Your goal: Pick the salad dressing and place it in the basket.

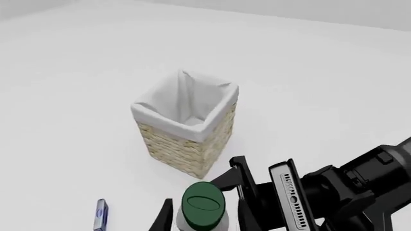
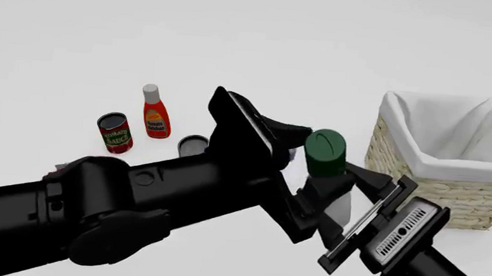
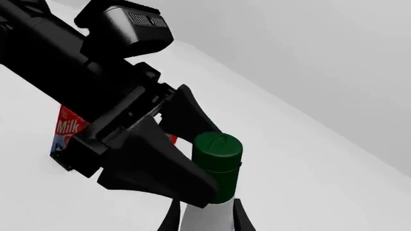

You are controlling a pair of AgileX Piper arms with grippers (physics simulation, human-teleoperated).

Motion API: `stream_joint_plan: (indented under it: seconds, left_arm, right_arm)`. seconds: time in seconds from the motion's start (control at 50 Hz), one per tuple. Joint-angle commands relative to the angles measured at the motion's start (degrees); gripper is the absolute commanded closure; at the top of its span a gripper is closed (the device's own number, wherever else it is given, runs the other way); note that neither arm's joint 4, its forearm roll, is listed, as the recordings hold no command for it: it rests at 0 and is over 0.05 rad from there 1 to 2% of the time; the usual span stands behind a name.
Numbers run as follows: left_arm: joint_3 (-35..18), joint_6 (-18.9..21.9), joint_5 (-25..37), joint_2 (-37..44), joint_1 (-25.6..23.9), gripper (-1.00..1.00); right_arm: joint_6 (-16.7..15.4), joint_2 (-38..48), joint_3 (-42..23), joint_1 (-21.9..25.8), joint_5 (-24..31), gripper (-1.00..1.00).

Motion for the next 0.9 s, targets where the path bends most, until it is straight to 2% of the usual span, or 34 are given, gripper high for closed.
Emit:
stream_joint_plan:
  seconds: [0.02,0.2,0.26,0.28,0.34,0.38,0.46,0.48,0.5,0.54,0.6,0.66,0.7,0.74,0.82,0.84,0.9]
  left_arm:
    - [-1.5,-0.2,2.6,-4.7,-0.9,-1.00]
    - [-8.2,1.3,9.8,-16.7,1.7,-1.00]
    - [-9.3,1.8,11.8,-22.8,5.0,-1.00]
    - [-8.9,3.1,11.9,-24.7,6.3,-1.00]
    - [-7.0,2.3,12.5,-30.3,10.4,-1.00]
    - [-3.2,4.6,11.2,-34.8,14.9,-1.00]
    - [3.7,6.1,9.0,-41.5,24.0,-1.00]
    - [3.7,6.1,9.0,-41.5,24.0,-1.00]
    - [7.4,5.8,7.6,-45.8,28.6,-1.00]
    - [8.9,5.4,7.3,-47.3,30.1,-1.00]
    - [15.5,5.4,5.8,-52.7,35.6,-1.00]
    - [21.6,3.0,4.0,-59.0,41.9,-1.00]
    - [25.9,4.9,2.4,-62.9,44.6,-1.00]
    - [28.0,2.7,2.7,-64.9,47.9,-1.00]
    - [32.3,0.2,2.7,-65.9,49.9,-1.00]
    - [34.7,2.2,2.3,-67.3,50.6,-1.00]
    - [39.7,2.6,2.2,-71.4,55.1,-1.00]
  right_arm:
    - [0.7,0.2,0.0,0.3,-0.4,1.00]
    - [1.5,-0.4,0.2,0.0,0.0,1.00]
    - [1.8,-1.3,0.3,-0.2,0.5,1.00]
    - [1.8,-1.8,0.4,-0.4,0.8,1.00]
    - [2.3,-3.5,0.3,-0.7,2.0,1.00]
    - [2.4,-4.1,0.4,-0.9,2.2,1.00]
    - [2.5,-5.7,0.3,-1.0,3.4,1.00]
    - [2.5,-5.7,0.3,-1.0,3.4,1.00]
    - [2.5,-6.8,0.0,-1.3,4.4,1.00]
    - [2.4,-7.2,-0.1,-1.4,4.8,1.00]
    - [2.0,-9.0,-0.5,-1.7,6.2,1.00]
    - [1.9,-10.4,-1.1,-2.0,7.5,1.00]
    - [1.9,-11.4,-1.6,-2.3,8.5,1.00]
    - [1.7,-11.9,-1.9,-2.4,9.0,1.00]
    - [1.5,-12.8,-2.4,-2.8,9.9,1.00]
    - [1.3,-13.0,-2.5,-3.0,9.9,1.00]
    - [2.0,-14.5,-3.5,-3.8,11.5,1.00]
